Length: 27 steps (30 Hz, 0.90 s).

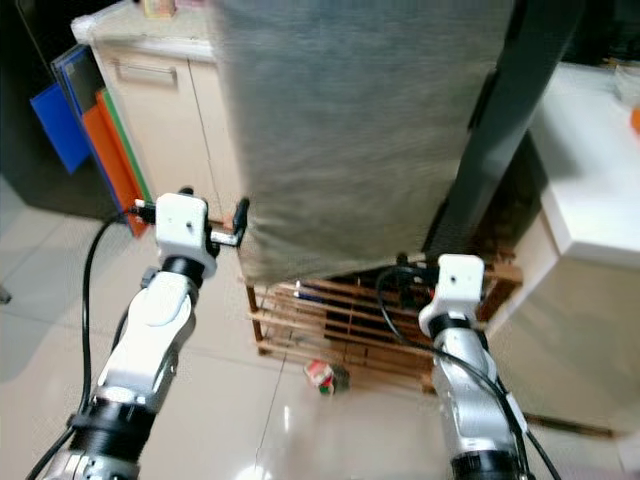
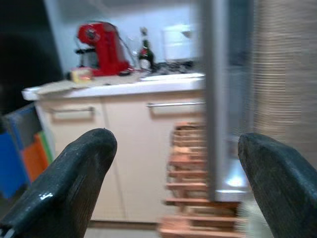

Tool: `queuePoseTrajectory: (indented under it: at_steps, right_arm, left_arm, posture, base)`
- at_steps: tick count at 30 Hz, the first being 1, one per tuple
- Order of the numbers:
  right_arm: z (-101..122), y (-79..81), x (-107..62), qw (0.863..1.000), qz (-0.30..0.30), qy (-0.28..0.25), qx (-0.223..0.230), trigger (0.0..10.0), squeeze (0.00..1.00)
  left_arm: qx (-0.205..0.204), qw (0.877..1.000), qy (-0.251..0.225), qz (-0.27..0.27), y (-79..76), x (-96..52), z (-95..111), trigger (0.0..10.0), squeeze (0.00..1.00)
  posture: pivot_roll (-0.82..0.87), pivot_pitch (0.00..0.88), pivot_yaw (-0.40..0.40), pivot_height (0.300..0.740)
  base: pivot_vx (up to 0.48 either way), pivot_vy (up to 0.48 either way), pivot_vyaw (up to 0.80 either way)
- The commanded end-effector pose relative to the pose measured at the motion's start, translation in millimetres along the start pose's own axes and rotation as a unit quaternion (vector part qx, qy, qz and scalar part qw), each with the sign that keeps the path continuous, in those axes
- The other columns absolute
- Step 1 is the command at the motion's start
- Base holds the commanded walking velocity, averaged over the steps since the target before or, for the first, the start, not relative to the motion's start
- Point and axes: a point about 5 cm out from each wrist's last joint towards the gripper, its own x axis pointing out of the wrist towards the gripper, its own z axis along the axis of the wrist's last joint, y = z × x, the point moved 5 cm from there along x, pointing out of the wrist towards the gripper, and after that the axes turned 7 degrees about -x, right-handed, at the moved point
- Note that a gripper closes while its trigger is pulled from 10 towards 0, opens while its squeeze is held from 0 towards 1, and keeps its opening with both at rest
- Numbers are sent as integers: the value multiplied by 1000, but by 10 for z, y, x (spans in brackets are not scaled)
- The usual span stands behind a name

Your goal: Restocking fridge

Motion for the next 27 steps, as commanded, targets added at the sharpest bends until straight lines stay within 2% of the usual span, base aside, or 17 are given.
queuePoseTrajectory:
  at_steps: [1, 6, 10, 21, 27]
  right_arm:
    - [32, 62, 8, 1000, 10, -3, 1, 10000, 0]
    - [35, 83, 6, 1000, 15, -5, -1, 10000, 0]
    - [57, 97, 14, 1000, 18, -11, 1, 10000, 0]
    - [139, 129, 31, 999, 28, -28, -5, 10000, 0]
    - [272, 263, 132, 998, 45, -43, 2, 10000, 0]
  left_arm:
    - [-1, 1000, 10, 14, 102, -8, -39, 10000, 0]
    - [0, 1000, 11, 14, 105, -5, -45, 10000, 0]
    - [17, 1000, 11, 6, 84, 0, -52, 10000, 0]
    - [30, 999, 6, -12, 1, -34, -66, 10000, 0]
    - [30, 999, 5, -18, -36, -53, -70, 10000, 0]
  posture:
    - [48, 0, 16, 740]
    - [49, 0, 15, 740]
    - [51, 0, 15, 740]
    - [55, 0, 8, 740]
    - [57, 0, 10, 740]
  base:
    - [356, 322, 0]
    - [355, 324, 0]
    - [355, 161, 0]
    - [0, 0, 0]
    - [0, 0, 0]
